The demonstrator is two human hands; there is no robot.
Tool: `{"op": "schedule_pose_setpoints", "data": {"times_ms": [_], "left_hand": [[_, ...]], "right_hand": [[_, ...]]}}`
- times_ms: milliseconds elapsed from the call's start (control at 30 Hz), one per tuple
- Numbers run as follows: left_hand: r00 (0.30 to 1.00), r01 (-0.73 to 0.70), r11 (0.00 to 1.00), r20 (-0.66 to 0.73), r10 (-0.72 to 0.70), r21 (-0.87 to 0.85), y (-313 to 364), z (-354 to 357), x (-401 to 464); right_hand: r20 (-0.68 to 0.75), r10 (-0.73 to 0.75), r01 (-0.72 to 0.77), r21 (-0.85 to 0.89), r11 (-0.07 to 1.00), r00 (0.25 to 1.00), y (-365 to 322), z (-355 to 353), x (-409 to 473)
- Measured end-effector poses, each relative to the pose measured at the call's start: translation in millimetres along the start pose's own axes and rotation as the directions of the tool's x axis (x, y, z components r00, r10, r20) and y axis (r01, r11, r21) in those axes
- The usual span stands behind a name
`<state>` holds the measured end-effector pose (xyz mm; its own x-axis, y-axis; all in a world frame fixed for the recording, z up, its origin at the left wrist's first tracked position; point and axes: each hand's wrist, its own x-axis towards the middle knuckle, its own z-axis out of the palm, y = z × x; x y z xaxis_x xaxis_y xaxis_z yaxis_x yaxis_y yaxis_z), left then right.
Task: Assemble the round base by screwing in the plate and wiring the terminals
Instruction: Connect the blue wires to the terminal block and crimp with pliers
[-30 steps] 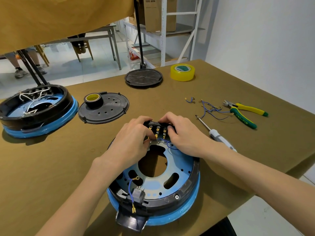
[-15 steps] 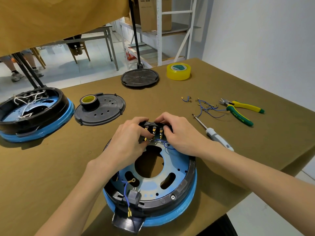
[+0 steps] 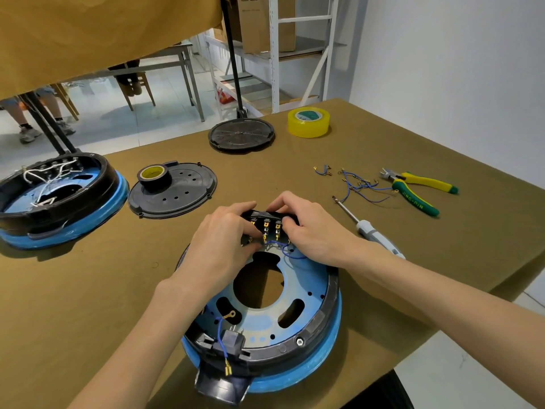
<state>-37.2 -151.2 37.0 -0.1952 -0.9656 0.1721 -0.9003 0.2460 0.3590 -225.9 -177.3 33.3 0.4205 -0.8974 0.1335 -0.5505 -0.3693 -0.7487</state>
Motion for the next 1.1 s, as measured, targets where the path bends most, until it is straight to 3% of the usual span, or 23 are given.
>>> {"op": "schedule_pose_setpoints", "data": {"times_ms": [833, 1100], "left_hand": [[0.993, -0.112, 0.987, -0.016, 0.114, 0.114, -0.8, 0.1, -1.6], [0.997, -0.070, 0.996, -0.008, 0.071, 0.047, -0.8, 1.1, -3.4]], "right_hand": [[0.045, 0.011, -0.014, 0.055, 0.998, 0.999, 8.4, 2.4, 6.3], [0.033, -0.005, 0.003, 0.078, 0.997, 0.999, 11.6, 3.1, 6.0]]}}
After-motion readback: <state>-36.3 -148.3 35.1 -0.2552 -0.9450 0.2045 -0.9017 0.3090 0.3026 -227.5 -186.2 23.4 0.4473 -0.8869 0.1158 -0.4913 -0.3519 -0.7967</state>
